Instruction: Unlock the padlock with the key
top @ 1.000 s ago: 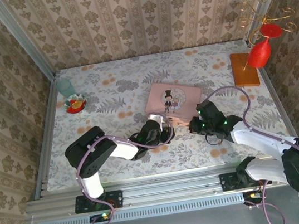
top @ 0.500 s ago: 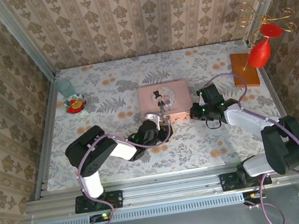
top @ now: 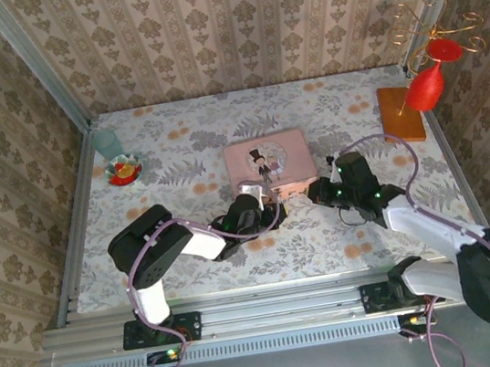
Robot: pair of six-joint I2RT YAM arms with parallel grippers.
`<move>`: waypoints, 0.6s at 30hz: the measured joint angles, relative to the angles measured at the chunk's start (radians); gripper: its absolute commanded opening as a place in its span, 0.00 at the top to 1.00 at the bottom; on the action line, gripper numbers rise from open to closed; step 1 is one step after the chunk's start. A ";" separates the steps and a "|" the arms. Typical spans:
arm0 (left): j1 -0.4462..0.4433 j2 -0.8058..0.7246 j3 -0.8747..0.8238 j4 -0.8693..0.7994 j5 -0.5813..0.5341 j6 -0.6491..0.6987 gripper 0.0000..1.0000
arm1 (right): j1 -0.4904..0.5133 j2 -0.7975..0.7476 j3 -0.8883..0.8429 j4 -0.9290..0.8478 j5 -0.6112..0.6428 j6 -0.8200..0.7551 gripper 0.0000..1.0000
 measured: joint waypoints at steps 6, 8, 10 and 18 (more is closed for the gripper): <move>0.001 0.000 -0.003 0.027 0.003 -0.124 1.00 | 0.125 -0.146 -0.132 0.079 0.055 0.109 1.00; 0.001 -0.003 -0.011 0.045 0.002 -0.160 1.00 | 0.147 -0.173 -0.195 0.132 0.063 0.161 1.00; 0.001 -0.017 -0.023 0.049 -0.006 -0.194 1.00 | 0.164 -0.188 -0.245 0.159 0.084 0.207 1.00; 0.005 -0.089 -0.058 0.061 -0.058 -0.291 1.00 | 0.216 -0.193 -0.293 0.256 0.133 0.327 1.00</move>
